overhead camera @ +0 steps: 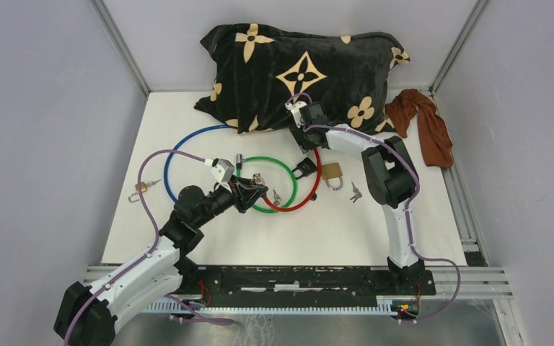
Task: Lock with the key
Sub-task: Lock the lock.
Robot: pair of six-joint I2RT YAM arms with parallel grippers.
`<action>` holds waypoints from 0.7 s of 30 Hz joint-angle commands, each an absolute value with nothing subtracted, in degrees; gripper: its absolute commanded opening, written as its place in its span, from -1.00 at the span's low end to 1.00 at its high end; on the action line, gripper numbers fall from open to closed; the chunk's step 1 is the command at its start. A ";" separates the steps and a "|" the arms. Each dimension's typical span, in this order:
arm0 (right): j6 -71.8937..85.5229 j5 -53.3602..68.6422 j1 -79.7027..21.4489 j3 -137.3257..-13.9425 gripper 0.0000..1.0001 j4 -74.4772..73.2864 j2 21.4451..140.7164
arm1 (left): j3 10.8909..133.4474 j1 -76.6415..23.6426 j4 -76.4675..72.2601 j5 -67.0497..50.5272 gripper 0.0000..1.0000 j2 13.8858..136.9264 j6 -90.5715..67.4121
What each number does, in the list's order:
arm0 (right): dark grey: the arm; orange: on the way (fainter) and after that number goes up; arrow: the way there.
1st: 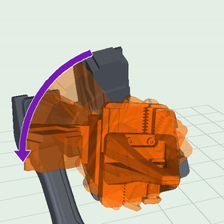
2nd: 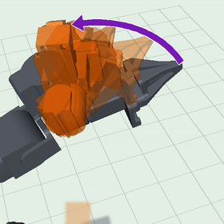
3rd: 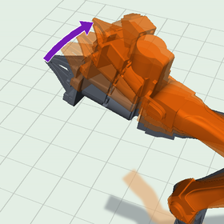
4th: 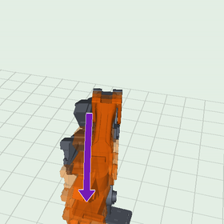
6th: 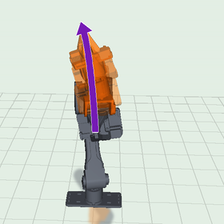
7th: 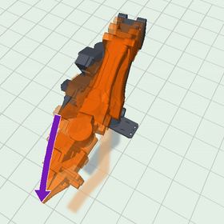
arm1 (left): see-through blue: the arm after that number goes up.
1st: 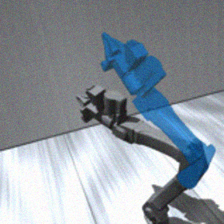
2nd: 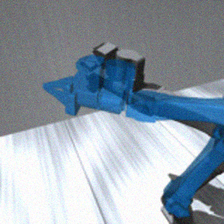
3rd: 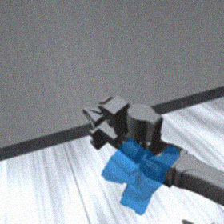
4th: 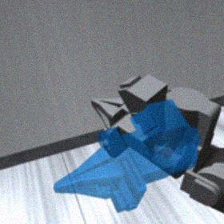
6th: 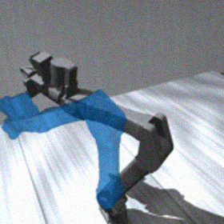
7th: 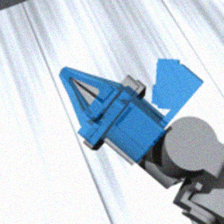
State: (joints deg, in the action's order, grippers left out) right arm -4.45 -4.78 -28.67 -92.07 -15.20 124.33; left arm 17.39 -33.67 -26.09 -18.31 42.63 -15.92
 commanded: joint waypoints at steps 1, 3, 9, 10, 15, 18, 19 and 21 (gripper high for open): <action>-6.50 -10.53 -29.16 -96.49 0.11 -19.70 125.06 | 17.43 -33.49 -27.86 -19.24 -0.96 41.98 -12.67; -6.65 -11.38 -29.18 -95.82 0.10 -19.61 125.70 | 17.33 -33.51 -27.95 -19.25 -0.96 41.86 -12.89; -7.98 -12.57 -28.47 -96.70 0.11 -20.27 127.58 | 17.07 -33.49 -28.18 -20.53 -0.96 41.57 -11.21; -8.00 -11.06 -27.93 -97.71 0.10 -20.93 128.58 | 17.05 -33.49 -28.41 -21.24 -0.96 41.37 -9.96; -8.94 -4.09 -25.81 -100.53 -0.44 -25.19 132.07 | 16.90 -33.48 -28.01 -26.39 -0.96 40.19 3.99; -9.64 -2.92 -25.33 -97.99 -0.95 -24.22 130.00 | 17.30 -33.53 -25.73 -29.93 -0.96 39.68 12.04; -10.03 -2.62 -25.22 -97.20 -1.00 -23.73 128.88 | 17.43 -33.51 -25.33 -30.86 -0.97 39.47 13.43; -11.47 -0.60 -25.18 -95.10 -1.00 -22.00 125.49 | 18.05 -33.54 -24.97 -31.43 -0.97 39.46 13.28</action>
State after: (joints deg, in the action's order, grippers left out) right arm -8.47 -3.36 -25.98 -98.85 -20.95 129.51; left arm 16.86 -33.56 -25.08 -27.07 40.29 3.40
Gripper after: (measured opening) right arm 0.036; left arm 0.326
